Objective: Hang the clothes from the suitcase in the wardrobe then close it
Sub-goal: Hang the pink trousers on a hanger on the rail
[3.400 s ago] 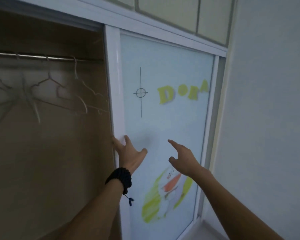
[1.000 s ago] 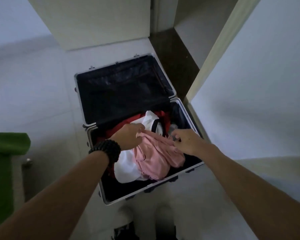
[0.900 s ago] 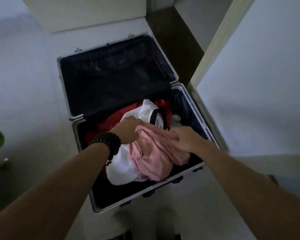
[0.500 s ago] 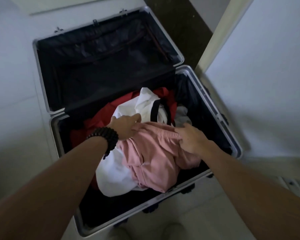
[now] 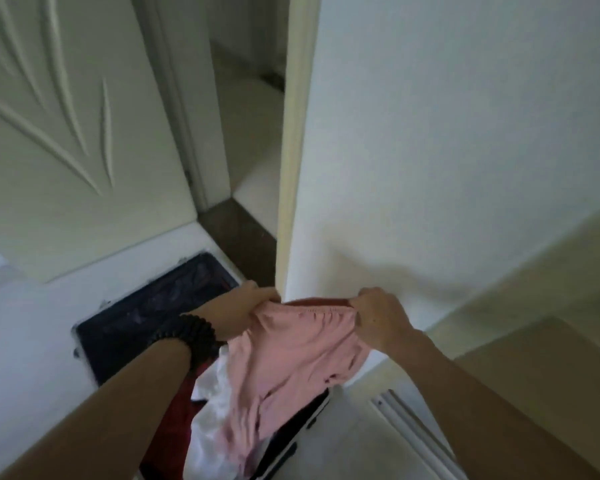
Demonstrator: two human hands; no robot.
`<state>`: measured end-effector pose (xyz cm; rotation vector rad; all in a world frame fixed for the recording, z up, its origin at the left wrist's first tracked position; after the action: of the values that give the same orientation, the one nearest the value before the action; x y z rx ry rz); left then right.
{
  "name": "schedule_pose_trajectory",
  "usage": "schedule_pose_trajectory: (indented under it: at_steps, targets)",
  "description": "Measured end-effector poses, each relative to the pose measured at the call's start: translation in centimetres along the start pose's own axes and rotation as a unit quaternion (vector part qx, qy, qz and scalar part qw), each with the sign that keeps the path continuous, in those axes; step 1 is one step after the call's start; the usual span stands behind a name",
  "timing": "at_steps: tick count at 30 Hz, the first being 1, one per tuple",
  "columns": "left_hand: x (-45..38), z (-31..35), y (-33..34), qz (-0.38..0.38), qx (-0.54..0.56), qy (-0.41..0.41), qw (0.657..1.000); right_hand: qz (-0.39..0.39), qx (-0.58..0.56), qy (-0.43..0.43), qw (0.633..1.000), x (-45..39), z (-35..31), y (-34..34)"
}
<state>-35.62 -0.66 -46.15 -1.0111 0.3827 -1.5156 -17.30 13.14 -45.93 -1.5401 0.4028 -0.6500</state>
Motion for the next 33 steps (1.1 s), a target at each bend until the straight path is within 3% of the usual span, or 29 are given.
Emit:
schedule_pose_trajectory:
  at_steps: [2,7,13,18,24,28,33]
  targets:
    - [1.6,8.2,-5.7,-0.019,-0.052,0.052,0.997,0.048,0.008,0.025,0.998,3.4,3.4,-9.0]
    - [6.3,25.8,-16.9,0.03,-0.107,0.117,0.987,0.036,0.043,0.031,0.998,12.8,9.1,-26.2]
    - [12.6,42.3,-22.5,0.09,-0.11,0.228,0.963,0.126,-0.028,0.13,0.983,28.1,13.8,-40.6]
    - [16.5,55.0,-20.4,0.108,-0.064,0.351,0.928,0.228,-0.031,0.213,0.949,40.1,18.9,-45.9]
    - [17.4,67.4,-16.5,0.026,0.201,0.421,0.884,0.342,-0.02,0.338,0.876,53.5,27.7,-49.3]
    - [15.7,76.2,-13.5,0.046,0.246,0.424,0.87,0.356,-0.021,0.301,0.884,59.3,32.2,-49.8]
    - [13.8,85.3,-8.7,0.021,0.295,0.379,0.877,0.294,-0.005,0.278,0.915,64.5,38.0,-48.9]
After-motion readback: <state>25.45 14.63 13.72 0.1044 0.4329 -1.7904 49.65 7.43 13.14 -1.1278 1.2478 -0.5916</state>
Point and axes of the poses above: each hand's wrist, its own x-axis away from the middle knuckle, its own y-axis out of the palm, z = x × y, the point moved 7 cm from there along -x, towards the middle knuckle, and after that the axes turned 5 degrees about x, right-handed, at the moved point
